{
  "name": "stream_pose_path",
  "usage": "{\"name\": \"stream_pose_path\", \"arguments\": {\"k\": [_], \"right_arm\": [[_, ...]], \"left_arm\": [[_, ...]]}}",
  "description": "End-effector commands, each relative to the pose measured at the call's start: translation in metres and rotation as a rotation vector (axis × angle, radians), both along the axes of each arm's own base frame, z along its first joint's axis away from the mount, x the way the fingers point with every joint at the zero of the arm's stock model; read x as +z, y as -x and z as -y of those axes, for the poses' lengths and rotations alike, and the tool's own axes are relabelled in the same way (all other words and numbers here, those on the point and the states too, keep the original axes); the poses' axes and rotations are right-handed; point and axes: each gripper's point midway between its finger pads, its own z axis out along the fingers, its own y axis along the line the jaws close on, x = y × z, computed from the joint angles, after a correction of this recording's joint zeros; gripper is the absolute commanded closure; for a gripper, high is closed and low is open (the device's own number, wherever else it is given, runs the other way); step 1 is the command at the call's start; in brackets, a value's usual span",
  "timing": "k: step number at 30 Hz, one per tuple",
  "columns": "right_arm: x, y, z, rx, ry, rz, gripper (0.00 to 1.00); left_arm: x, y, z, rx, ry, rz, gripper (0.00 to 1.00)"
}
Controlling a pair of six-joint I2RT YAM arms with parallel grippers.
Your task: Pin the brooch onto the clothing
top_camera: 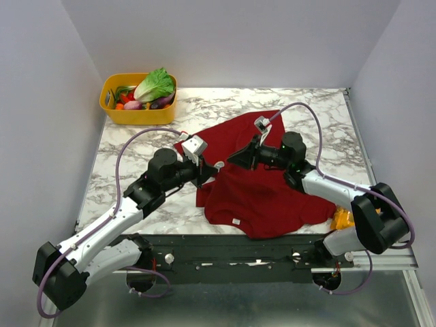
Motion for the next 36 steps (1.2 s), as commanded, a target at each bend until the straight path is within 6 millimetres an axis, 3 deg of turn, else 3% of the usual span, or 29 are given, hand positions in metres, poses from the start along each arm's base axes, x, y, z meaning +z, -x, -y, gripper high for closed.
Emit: {"name": "stream_pose_path", "arguments": {"k": [1, 6, 13, 21, 26, 36], "right_arm": [[0.008, -0.008, 0.004, -0.043, -0.012, 0.047, 0.68], [0.009, 0.001, 0.001, 0.026, -0.015, 0.081, 0.57], [0.017, 0.02, 0.0, 0.134, -0.024, 0.181, 0.27], [0.017, 0.019, 0.002, 0.119, -0.018, 0.188, 0.15], [0.018, 0.011, 0.006, 0.051, -0.005, 0.191, 0.01], [0.013, -0.019, 0.022, -0.157, 0.075, 0.141, 0.0]], "left_arm": [[0.007, 0.001, -0.002, 0.013, 0.019, 0.015, 1.0], [0.007, 0.001, -0.002, 0.011, 0.019, 0.017, 1.0], [0.008, 0.002, -0.001, -0.001, 0.018, 0.02, 1.0], [0.004, -0.001, -0.002, 0.016, -0.005, -0.003, 1.0], [-0.002, -0.013, -0.013, 0.099, -0.065, -0.032, 1.0], [-0.028, -0.045, -0.056, 0.426, -0.259, -0.123, 1.0]]}}
